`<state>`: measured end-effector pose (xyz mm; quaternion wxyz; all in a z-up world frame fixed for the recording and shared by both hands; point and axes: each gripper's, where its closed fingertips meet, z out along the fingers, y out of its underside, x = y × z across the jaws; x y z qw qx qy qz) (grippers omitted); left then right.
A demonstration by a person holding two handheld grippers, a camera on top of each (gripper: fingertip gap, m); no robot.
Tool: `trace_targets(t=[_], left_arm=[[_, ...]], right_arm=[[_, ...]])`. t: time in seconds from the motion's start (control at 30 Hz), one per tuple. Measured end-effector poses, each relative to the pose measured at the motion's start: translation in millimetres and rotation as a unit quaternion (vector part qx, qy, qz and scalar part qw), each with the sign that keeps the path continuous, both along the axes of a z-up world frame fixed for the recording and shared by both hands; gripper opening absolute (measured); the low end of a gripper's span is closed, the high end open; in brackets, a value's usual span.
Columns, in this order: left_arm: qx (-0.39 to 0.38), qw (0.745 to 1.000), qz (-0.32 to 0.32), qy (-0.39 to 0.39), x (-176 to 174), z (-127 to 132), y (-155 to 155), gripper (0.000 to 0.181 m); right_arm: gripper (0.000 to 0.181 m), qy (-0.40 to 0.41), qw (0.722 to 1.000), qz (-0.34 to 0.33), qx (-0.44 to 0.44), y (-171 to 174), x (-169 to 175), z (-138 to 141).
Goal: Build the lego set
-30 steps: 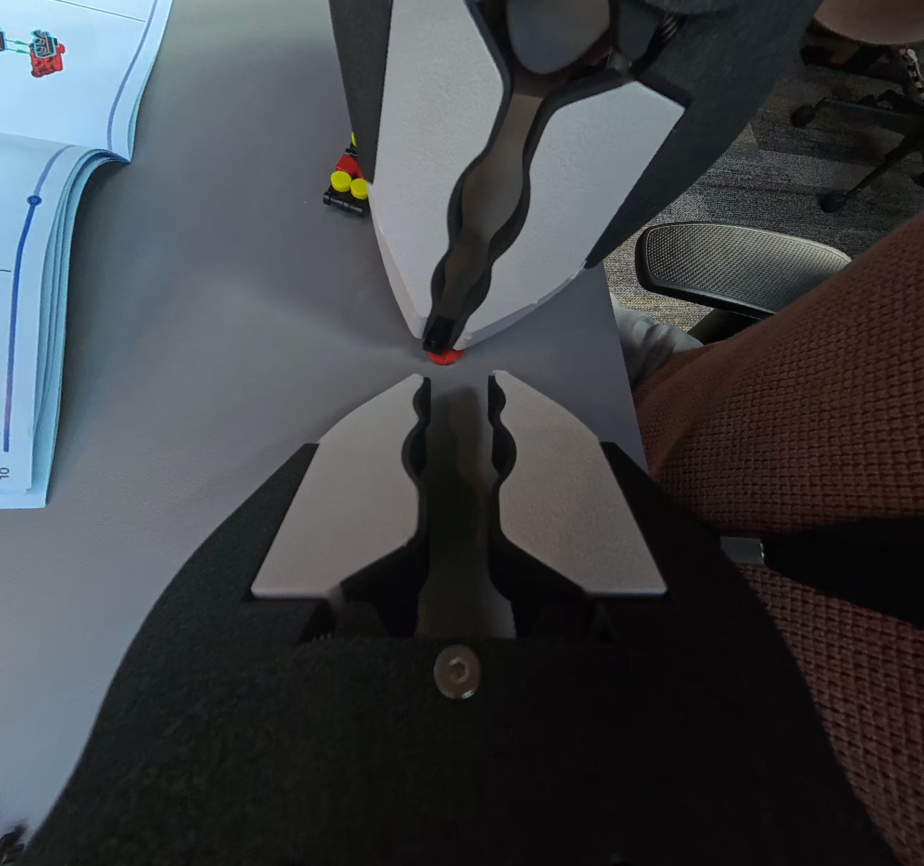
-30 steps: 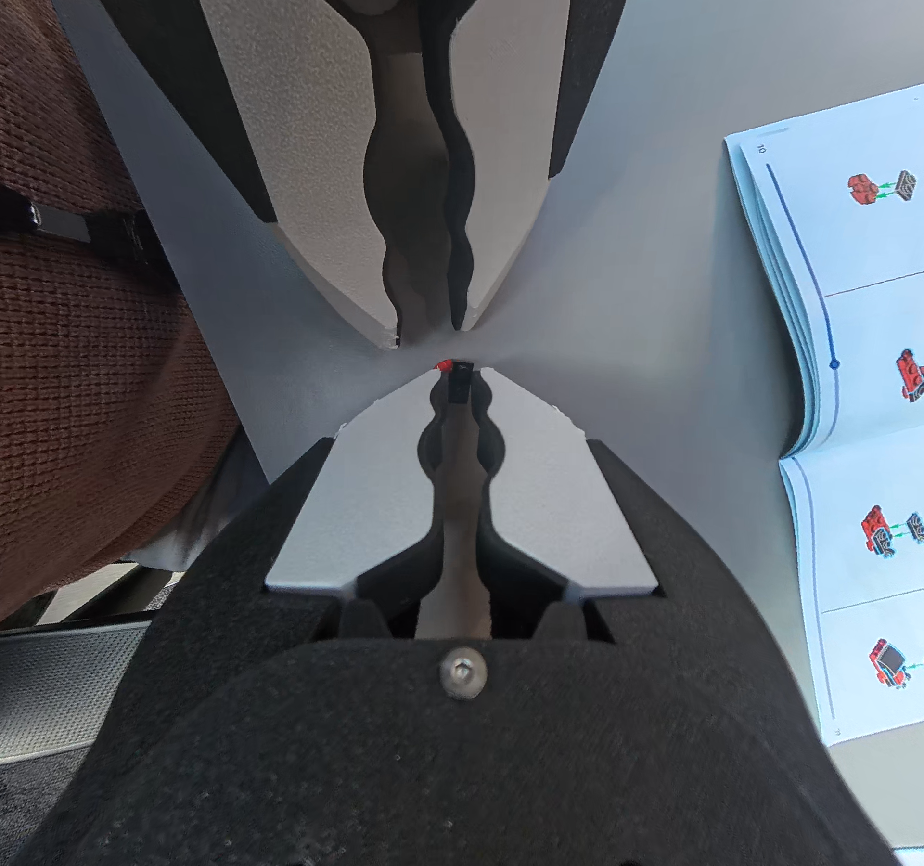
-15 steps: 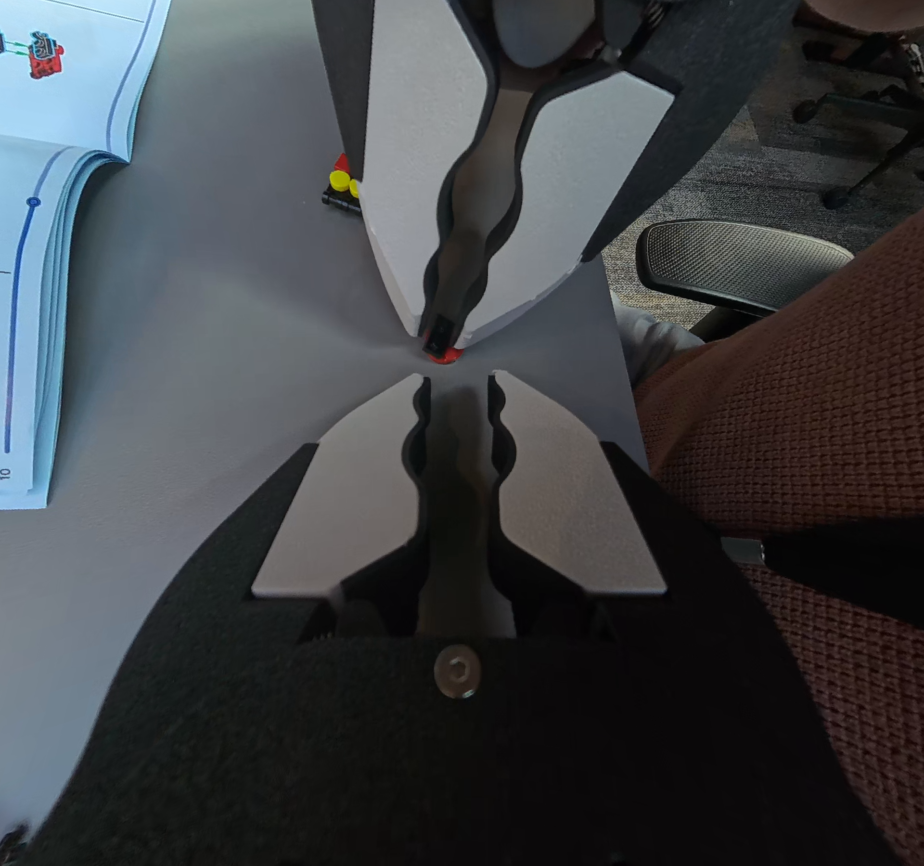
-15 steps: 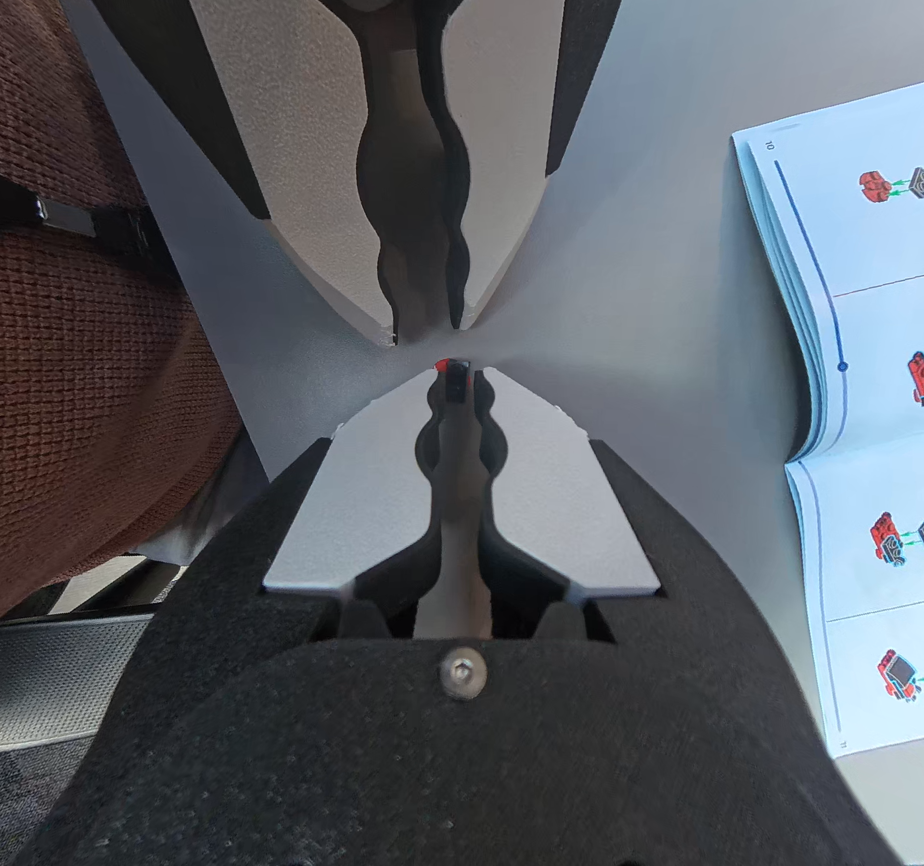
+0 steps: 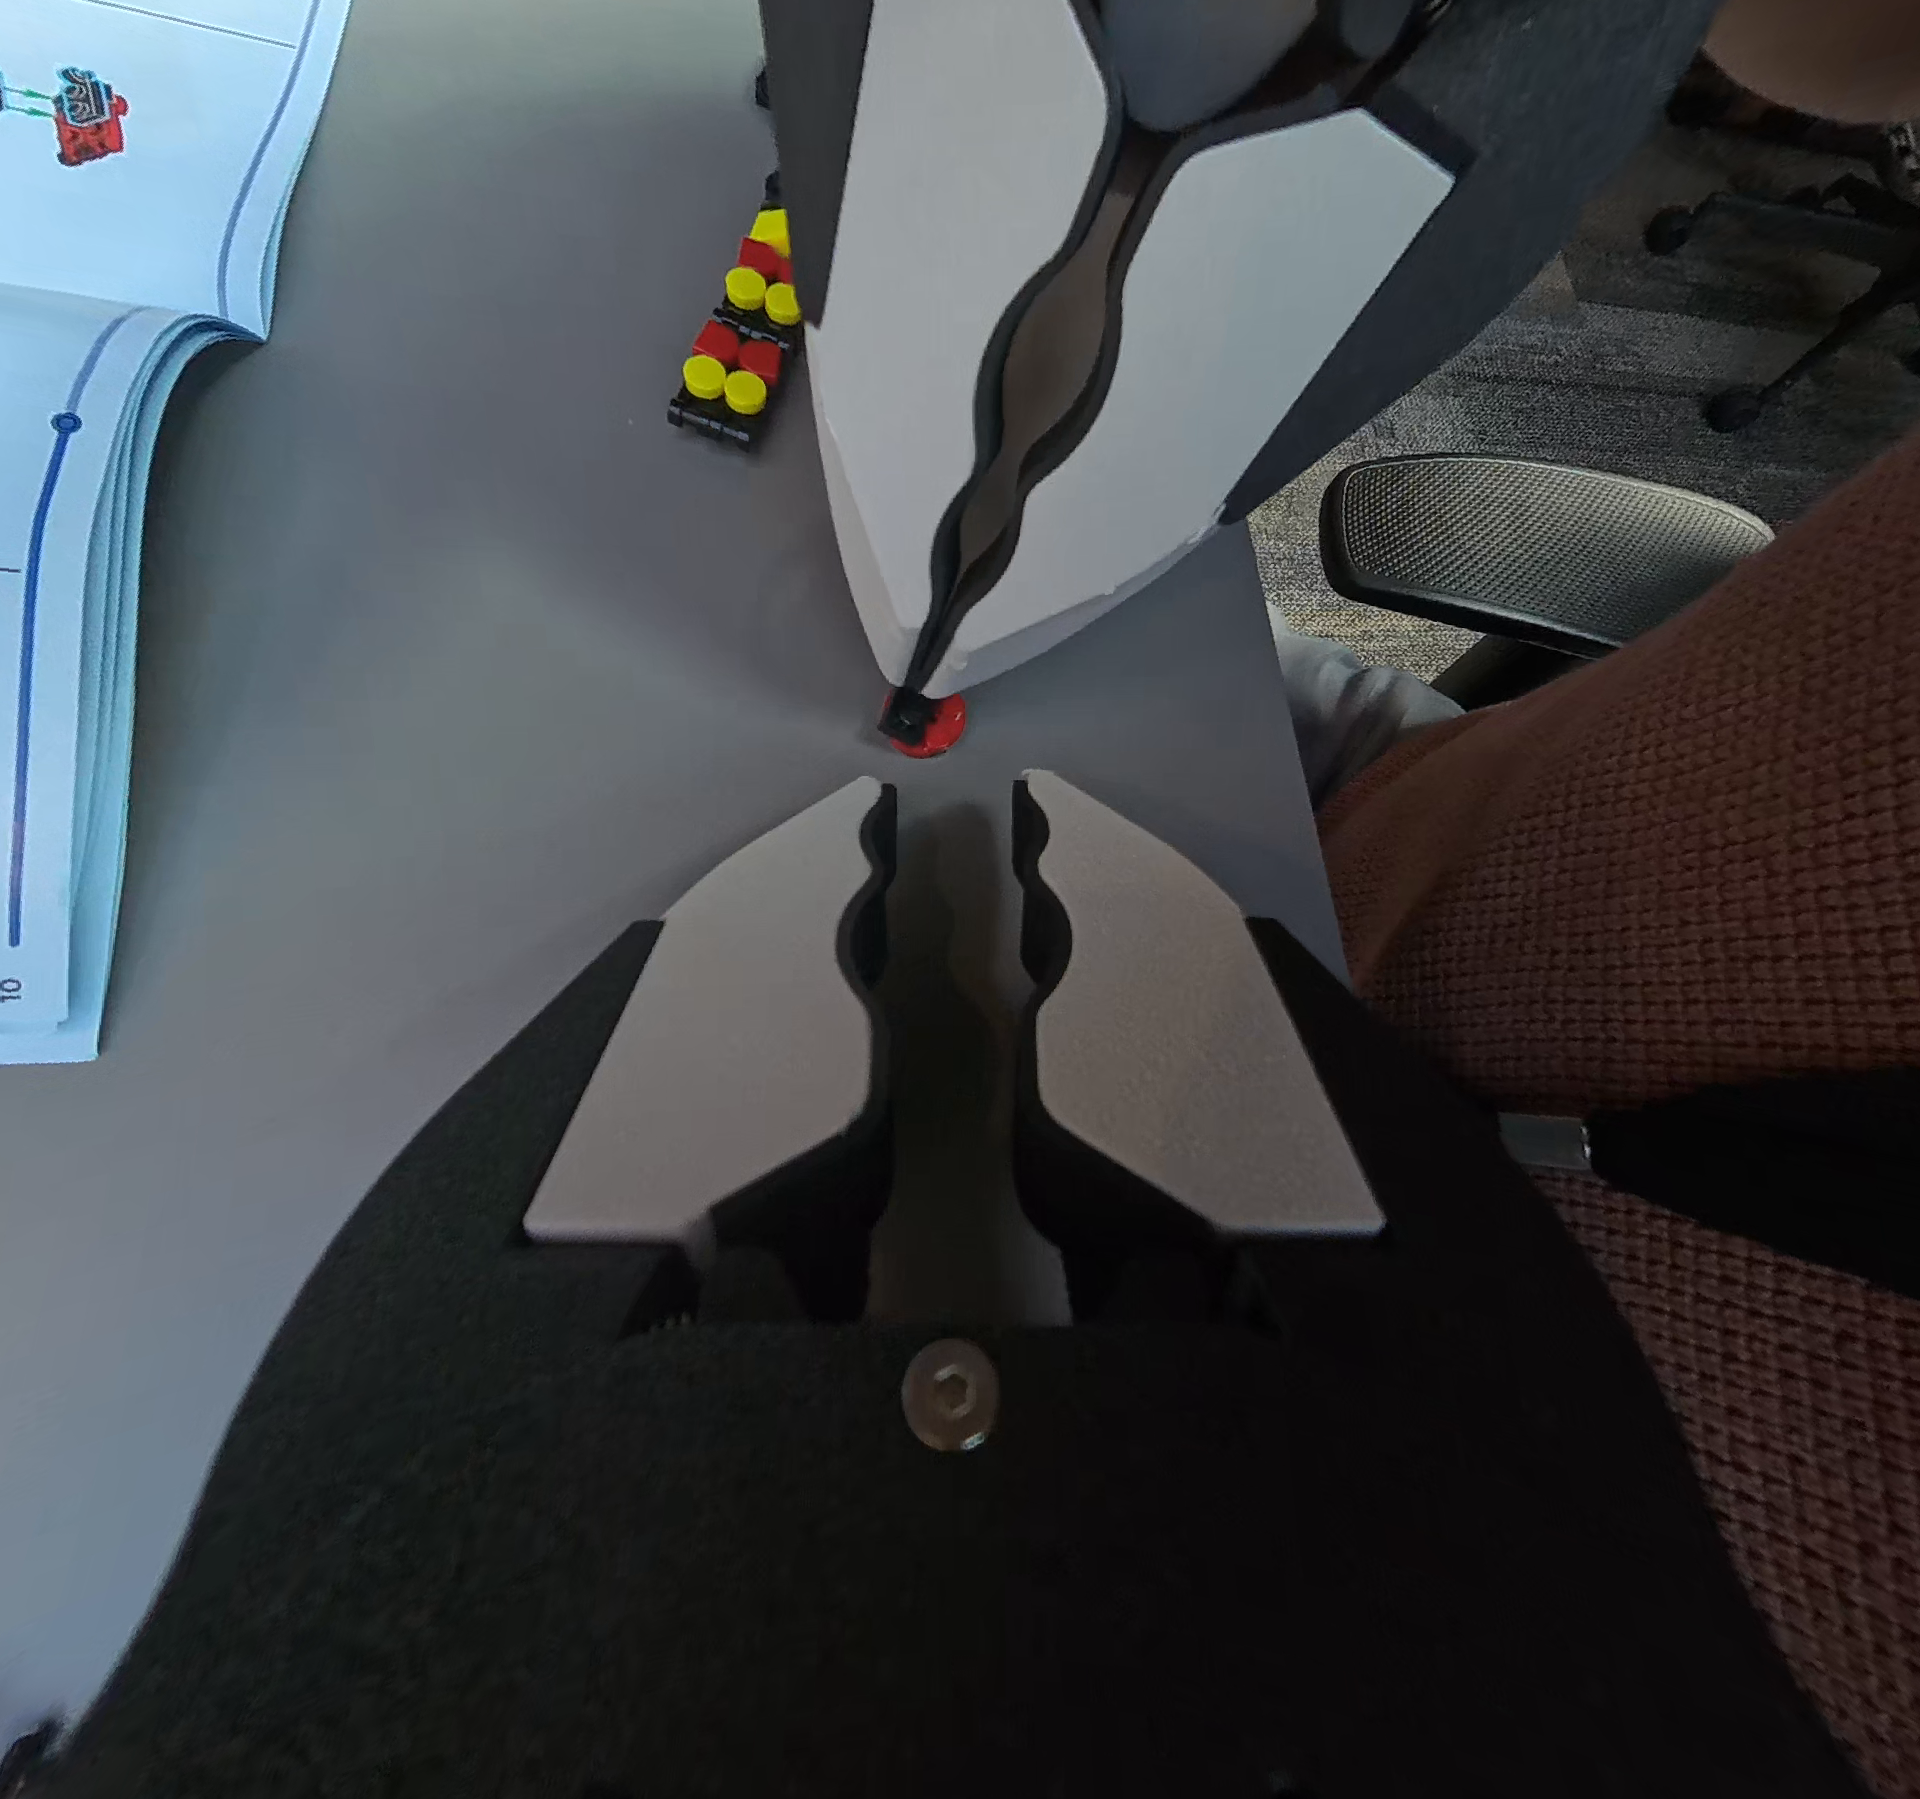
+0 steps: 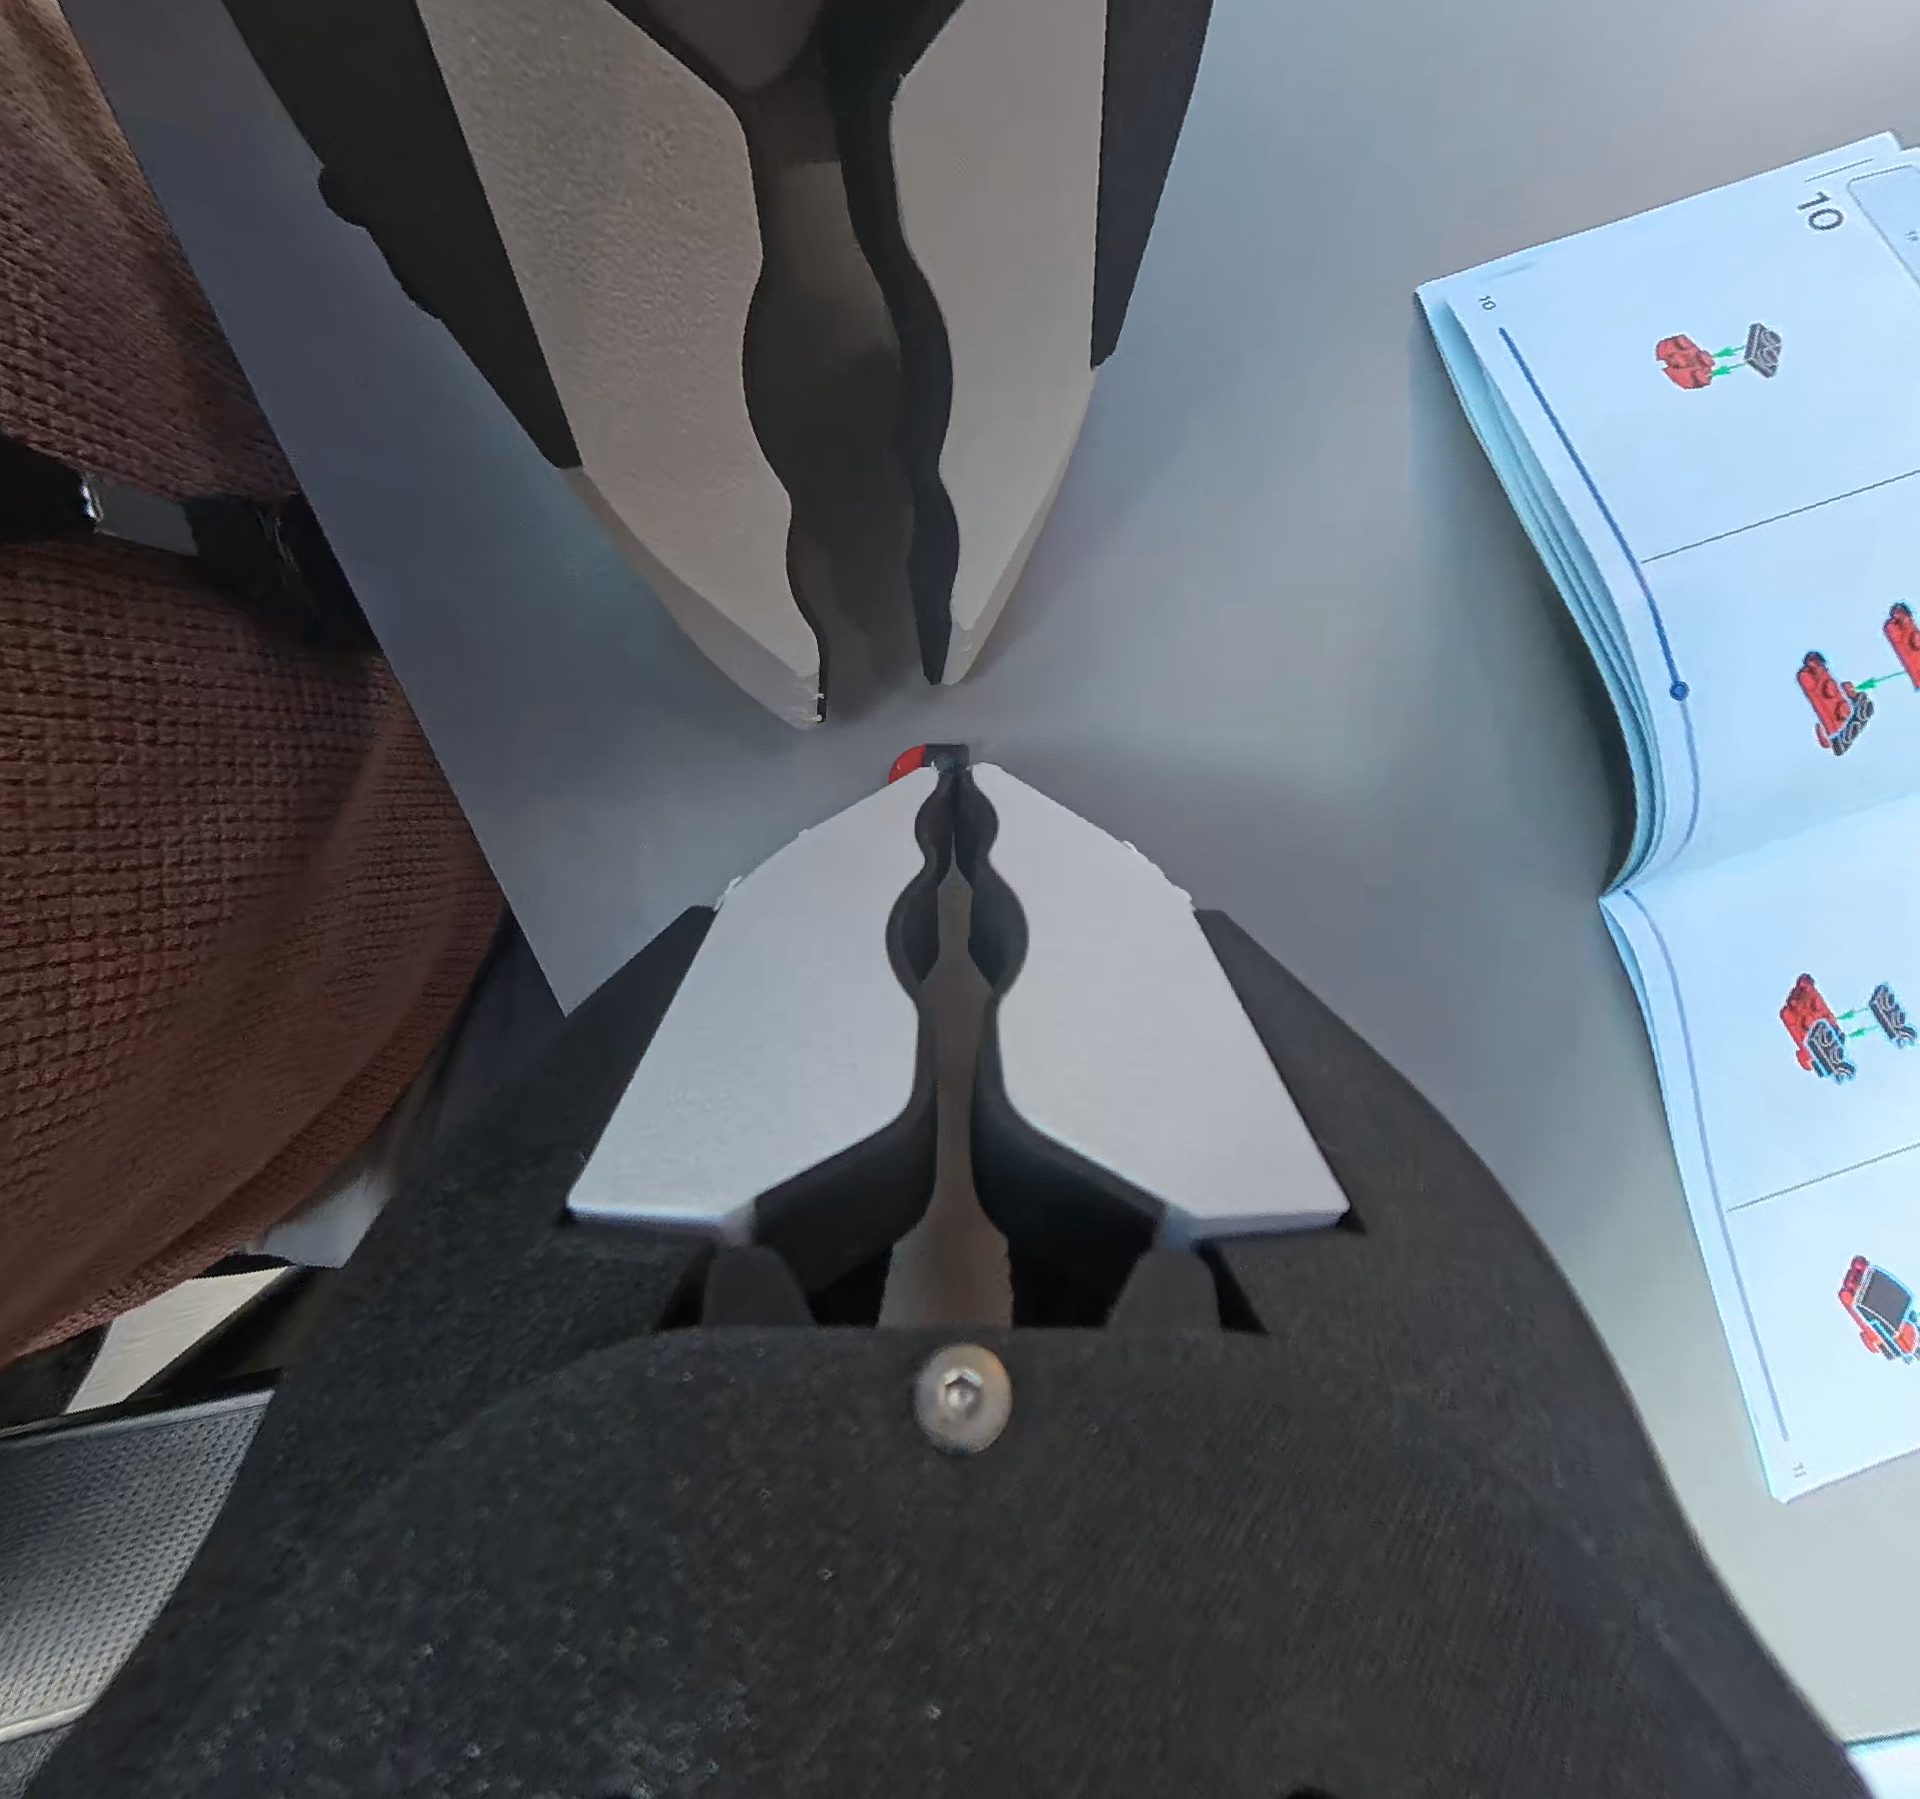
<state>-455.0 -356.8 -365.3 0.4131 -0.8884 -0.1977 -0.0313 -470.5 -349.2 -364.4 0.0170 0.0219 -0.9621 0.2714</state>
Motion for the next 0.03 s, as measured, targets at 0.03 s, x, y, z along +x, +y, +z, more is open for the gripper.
trace_targets(t=[0.03], left_arm=[[0.000, 1.000, 0.000, 0.000, 0.0, -0.1, 0.0, 0.021]], right_arm=[[0.000, 0.000, 1.000, 0.000, 0.000, -0.4, 0.0, -0.3]])
